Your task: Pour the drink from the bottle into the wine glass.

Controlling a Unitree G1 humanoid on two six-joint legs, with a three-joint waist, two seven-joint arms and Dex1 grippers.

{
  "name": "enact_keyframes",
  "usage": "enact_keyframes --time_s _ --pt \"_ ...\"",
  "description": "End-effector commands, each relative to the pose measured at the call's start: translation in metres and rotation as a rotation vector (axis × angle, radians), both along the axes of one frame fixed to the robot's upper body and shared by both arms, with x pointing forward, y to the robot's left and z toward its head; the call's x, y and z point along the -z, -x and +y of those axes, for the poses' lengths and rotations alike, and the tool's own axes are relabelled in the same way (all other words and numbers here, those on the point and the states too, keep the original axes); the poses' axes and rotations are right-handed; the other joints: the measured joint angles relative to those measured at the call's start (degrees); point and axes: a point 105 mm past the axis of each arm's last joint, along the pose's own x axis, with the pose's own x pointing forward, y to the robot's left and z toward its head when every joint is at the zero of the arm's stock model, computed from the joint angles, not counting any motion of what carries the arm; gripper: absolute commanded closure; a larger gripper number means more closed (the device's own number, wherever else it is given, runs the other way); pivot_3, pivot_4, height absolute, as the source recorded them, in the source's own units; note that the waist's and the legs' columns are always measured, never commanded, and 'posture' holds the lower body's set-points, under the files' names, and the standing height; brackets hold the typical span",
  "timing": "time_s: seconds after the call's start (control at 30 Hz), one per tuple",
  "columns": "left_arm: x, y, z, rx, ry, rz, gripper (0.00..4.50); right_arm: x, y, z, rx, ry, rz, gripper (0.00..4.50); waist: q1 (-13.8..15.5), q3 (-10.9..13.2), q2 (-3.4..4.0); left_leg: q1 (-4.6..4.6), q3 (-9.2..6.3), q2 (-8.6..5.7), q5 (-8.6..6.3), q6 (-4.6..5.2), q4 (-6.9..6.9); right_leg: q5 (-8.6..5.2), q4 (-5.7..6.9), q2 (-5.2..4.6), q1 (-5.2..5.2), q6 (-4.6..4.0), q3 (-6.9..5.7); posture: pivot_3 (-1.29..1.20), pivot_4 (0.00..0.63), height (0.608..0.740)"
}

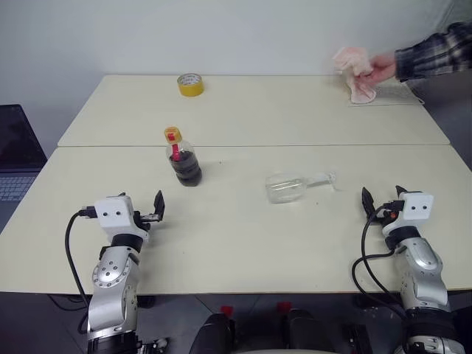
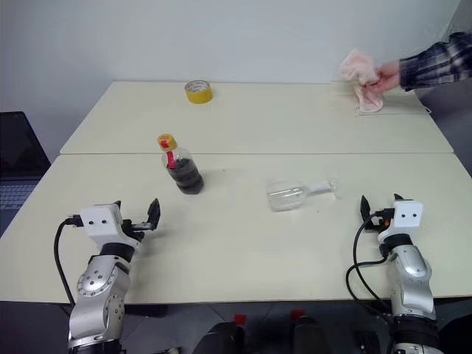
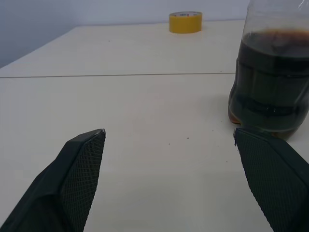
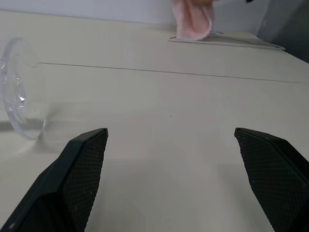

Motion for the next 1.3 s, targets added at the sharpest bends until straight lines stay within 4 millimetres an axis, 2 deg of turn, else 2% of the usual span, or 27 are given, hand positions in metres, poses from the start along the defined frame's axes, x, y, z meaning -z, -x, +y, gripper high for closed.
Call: enact_keyframes --time_s 0.03,0.37,0.53,0.67,0.93,1.03,1.13,1.3 --pt "-0.01 0.002 0.003 -0.004 -0.023 -0.048 0.01 -0.017 -0.002 -0.002 0.006 0.014 -0.061 0.0 0.0 0.0 0.0 0.02 -0.01 0.0 0.0 0.0 0.0 0.0 -0.02 0.0 0.03 0.0 -0.01 0.0 0.15 0.74" --pt "-0.009 0.002 0.004 -0.001 -0.037 -0.053 0.01 -0.017 -0.001 -0.003 0.01 0.017 -0.052 0.0 0.0 0.0 0.0 0.02 -0.02 0.0 0.0 0.0 -0.01 0.0 -0.06 0.0 0.05 0.0 -0.02 0.0 0.15 0.74" --pt "-0.016 0.002 0.003 -0.001 -0.034 -0.067 0.01 -0.016 -0.001 -0.003 0.009 0.008 -0.036 0.0 0.0 0.0 0.0 0.02 -0.02 0.0 0.0 0.0 -0.01 0.0 -0.07 0.0 0.06 0.0 -0.01 0.0 0.15 0.74" --pt "-0.026 0.004 0.0 -0.005 -0.098 -0.108 0.01 -0.019 -0.001 0.001 -0.02 0.026 -0.041 0.0 0.0 0.0 0.0 0.02 -0.02 0.0 0.0 0.0 -0.02 0.0 -0.07 0.0 0.06 0.0 -0.01 0.0 0.15 0.74" --pt "-0.034 0.004 -0.006 -0.007 -0.102 -0.135 0.01 -0.021 0.001 0.002 -0.036 0.055 -0.041 0.0 0.0 0.0 0.0 0.02 -0.02 0.0 0.0 0.0 -0.02 0.0 -0.1 0.0 0.07 0.0 -0.02 0.0 0.15 0.74" --pt "-0.031 0.003 -0.002 -0.049 -0.145 -0.103 0.01 -0.021 0.001 0.001 -0.04 0.058 -0.04 0.0 0.0 0.0 0.0 0.02 -0.02 0.0 0.0 0.0 -0.02 0.0 -0.1 0.0 0.07 0.0 -0.02 0.0 0.15 0.74" --pt "-0.028 0.003 -0.006 -0.02 -0.145 -0.094 0.01 -0.022 0.002 0.003 -0.056 0.057 -0.041 0.0 0.0 0.0 0.0 0.02 -0.03 0.0 0.0 0.0 -0.02 0.0 -0.1 0.0 0.07 0.0 -0.02 0.0 0.15 0.74" --pt "-0.028 0.0 -0.005 -0.012 -0.137 -0.077 0.01 -0.029 0.005 0.015 -0.131 0.08 -0.053 0.0 0.0 0.0 0.0 0.02 -0.03 0.0 0.0 0.0 -0.03 0.0 -0.11 0.0 0.07 0.0 -0.02 0.0 0.15 0.74"
